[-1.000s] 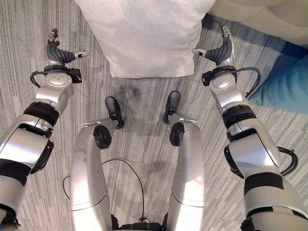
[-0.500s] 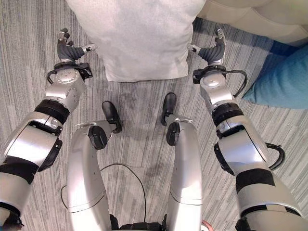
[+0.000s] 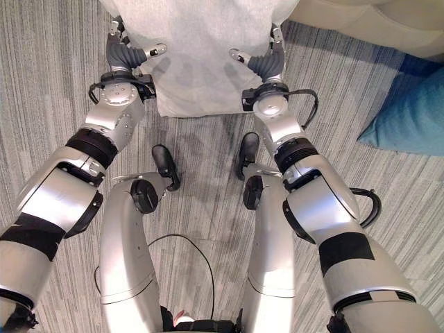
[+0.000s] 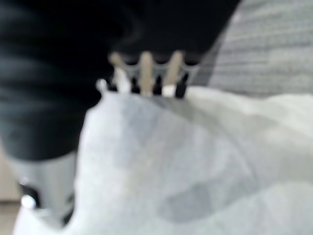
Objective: Pick up all the scattered cushions and arrange them neatly on the sofa.
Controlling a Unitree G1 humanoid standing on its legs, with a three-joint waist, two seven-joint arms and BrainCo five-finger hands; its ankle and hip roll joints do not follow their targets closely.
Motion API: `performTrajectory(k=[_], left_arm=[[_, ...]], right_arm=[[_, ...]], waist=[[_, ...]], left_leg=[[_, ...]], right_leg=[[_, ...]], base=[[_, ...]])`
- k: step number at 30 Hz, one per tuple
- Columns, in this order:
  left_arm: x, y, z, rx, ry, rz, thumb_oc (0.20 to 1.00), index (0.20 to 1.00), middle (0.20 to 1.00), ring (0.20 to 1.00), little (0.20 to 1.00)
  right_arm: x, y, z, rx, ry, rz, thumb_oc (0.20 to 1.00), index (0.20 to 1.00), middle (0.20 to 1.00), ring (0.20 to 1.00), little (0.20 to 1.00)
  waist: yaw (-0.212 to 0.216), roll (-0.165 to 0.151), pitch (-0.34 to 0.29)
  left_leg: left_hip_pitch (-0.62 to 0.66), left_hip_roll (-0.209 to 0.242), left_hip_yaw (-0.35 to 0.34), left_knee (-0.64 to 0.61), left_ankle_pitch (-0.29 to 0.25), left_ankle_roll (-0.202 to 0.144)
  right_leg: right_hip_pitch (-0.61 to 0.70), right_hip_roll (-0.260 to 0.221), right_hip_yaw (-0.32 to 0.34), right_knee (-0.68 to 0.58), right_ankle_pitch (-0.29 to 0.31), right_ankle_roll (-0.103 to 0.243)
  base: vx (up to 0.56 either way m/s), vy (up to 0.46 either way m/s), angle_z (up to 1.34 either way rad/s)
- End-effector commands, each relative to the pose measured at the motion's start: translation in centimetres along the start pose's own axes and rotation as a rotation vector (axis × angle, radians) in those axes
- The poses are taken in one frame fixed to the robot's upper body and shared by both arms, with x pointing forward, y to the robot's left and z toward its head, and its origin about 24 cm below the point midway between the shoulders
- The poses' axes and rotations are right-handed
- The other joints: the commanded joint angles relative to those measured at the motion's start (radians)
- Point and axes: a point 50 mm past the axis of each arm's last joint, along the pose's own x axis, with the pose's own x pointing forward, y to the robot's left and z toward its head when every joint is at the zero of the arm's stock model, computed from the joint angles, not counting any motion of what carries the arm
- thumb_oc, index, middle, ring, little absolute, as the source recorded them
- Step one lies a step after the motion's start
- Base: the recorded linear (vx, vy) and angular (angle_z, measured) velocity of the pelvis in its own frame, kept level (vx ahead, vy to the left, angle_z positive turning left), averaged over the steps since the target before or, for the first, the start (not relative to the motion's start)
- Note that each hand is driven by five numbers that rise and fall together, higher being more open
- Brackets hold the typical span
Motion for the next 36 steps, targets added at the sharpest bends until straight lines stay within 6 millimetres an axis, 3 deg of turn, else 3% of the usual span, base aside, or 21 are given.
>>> performTrajectory(k=[1, 3, 7, 8, 9, 10, 18, 27, 32, 36], left_arm=[[-0.3, -1.3, 0.5, -0.026, -0.041, -0.027, 1.000, 1.000, 1.000, 1.000, 1.000], [-0.6, -2.5, 0.7, -0.016, -0.042, -0.056, 1.000, 1.000, 1.000, 1.000, 1.000], [-0.9, -3.5, 1.4, 0.007, -0.075, -0.089, 1.000, 1.000, 1.000, 1.000, 1.000], [-0.9, -3.4, 1.4, 0.010, -0.078, -0.089, 1.000, 1.000, 1.000, 1.000, 1.000], [-1.1, -3.7, 1.7, -0.002, -0.098, -0.109, 0.391, 0.391, 0.391, 0.391, 0.391], [-1.1, -3.7, 1.6, -0.002, -0.097, -0.109, 0.200, 0.200, 0.200, 0.200, 0.200], [-1.6, -2.4, 1.8, -0.098, -0.139, -0.119, 0.200, 0.200, 0.200, 0.200, 0.200], [-2.3, -1.1, 1.4, -0.167, -0.163, -0.139, 0.200, 0.200, 0.200, 0.200, 0.200], [-3.9, -2.1, 0.5, -0.226, -0.166, -0.215, 0.200, 0.200, 0.200, 0.200, 0.200], [-5.7, -2.8, -1.4, -0.287, -0.124, -0.266, 0.200, 0.200, 0.200, 0.200, 0.200]], right_arm=[[-0.8, 3.8, 3.3, -0.010, -0.140, 0.122, 1.000, 1.000, 1.000, 1.000, 1.000], [-1.4, 5.3, 3.6, -0.009, -0.145, 0.166, 1.000, 1.000, 1.000, 1.000, 1.000], [-1.9, 6.4, 4.1, -0.019, -0.168, 0.201, 1.000, 1.000, 1.000, 1.000, 1.000], [-2.0, 6.6, 4.3, -0.032, -0.180, 0.211, 0.824, 0.824, 0.824, 0.824, 0.824], [-2.3, 7.1, 5.0, -0.030, -0.215, 0.239, 0.278, 0.278, 0.278, 0.278, 0.278], [-2.3, 7.1, 5.0, -0.031, -0.215, 0.239, 0.200, 0.200, 0.200, 0.200, 0.200], [-2.4, 5.9, 6.5, 0.026, -0.290, 0.253, 0.200, 0.200, 0.200, 0.200, 0.200], [-2.3, 3.5, 6.3, 0.060, -0.318, 0.232, 0.200, 0.200, 0.200, 0.200, 0.200], [-2.7, 3.0, 5.6, 0.082, -0.327, 0.244, 0.200, 0.200, 0.200, 0.200, 0.200], [-3.5, 2.2, 4.9, 0.079, -0.351, 0.247, 0.200, 0.200, 0.200, 0.200, 0.200]], waist=[[-0.010, 0.058, -0.002], [-0.010, 0.060, -0.002], [-0.008, 0.061, -0.002], [-0.007, 0.062, -0.002], [-0.007, 0.062, -0.002], [-0.007, 0.062, -0.002], [-0.009, 0.072, -0.002], [-0.019, 0.069, -0.004], [-0.024, 0.068, -0.072], [-0.035, 0.060, -0.148]], left_leg=[[0.017, 0.009, -0.137, -0.053, 0.052, -0.072], [0.017, 0.007, -0.143, -0.051, 0.055, -0.072], [0.017, 0.004, -0.146, -0.050, 0.057, -0.074], [0.017, 0.004, -0.147, -0.049, 0.058, -0.075], [0.017, 0.003, -0.151, -0.044, 0.057, -0.074], [0.017, 0.003, -0.151, -0.045, 0.058, -0.074], [0.017, 0.001, -0.162, -0.030, 0.061, -0.077], [0.029, -0.006, -0.146, -0.070, 0.078, -0.086], [0.042, -0.018, -0.105, -0.170, 0.098, -0.097], [0.068, -0.030, -0.064, -0.264, 0.123, -0.105]], right_leg=[[0.028, 0.017, 0.039, -0.053, -0.006, 0.110], [0.028, 0.017, 0.038, -0.051, -0.002, 0.108], [0.028, 0.018, 0.038, -0.051, 0.001, 0.105], [0.028, 0.018, 0.036, -0.050, 0.001, 0.106], [0.028, 0.019, 0.035, -0.044, 0.000, 0.104], [0.028, 0.019, 0.035, -0.045, 0.001, 0.104], [0.028, 0.037, 0.028, -0.037, 0.009, 0.102], [0.028, 0.046, 0.032, -0.066, 0.029, 0.100], [0.028, 0.048, 0.033, -0.136, 0.042, 0.101], [0.029, 0.051, 0.041, -0.192, 0.054, 0.099]], base=[[0.00, 0.000, 0.00], [0.00, 0.000, 0.00], [0.00, 0.000, 0.00], [0.00, 0.000, 0.00], [0.00, 0.000, 0.00], [0.00, 0.000, 0.00], [0.00, -0.004, -0.01], [-0.01, -0.008, 0.00], [-0.04, -0.028, 0.06], [-0.05, -0.039, 0.06]])
